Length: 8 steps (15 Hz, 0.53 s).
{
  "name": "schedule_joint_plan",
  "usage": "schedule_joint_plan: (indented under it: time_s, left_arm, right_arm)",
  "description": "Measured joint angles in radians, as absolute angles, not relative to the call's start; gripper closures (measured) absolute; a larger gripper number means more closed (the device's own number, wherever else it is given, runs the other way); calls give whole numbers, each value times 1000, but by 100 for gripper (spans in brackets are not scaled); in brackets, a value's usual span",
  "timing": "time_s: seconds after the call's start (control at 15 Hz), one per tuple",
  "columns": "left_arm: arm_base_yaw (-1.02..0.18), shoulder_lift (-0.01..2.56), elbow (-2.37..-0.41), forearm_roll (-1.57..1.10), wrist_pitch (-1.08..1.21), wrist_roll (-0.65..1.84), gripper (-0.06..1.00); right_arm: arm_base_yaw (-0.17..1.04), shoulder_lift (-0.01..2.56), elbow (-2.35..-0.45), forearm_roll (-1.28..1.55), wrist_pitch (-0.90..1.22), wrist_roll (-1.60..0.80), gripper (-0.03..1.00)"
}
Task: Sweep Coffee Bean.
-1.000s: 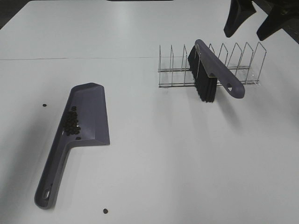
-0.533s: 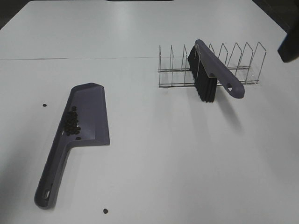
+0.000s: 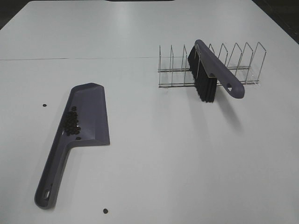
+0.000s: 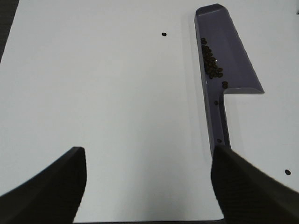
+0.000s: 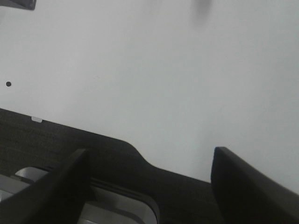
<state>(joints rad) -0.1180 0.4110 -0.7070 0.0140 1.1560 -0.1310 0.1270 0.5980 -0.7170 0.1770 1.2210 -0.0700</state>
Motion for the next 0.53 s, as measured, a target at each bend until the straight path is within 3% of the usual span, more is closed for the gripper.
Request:
schedule_joint_plan:
  time_s: [0.53]
  left_arm:
    - [-118, 148, -670, 20, 1211, -107, 26]
  right_arm:
    - [127, 79, -595, 72, 1194, -70, 34]
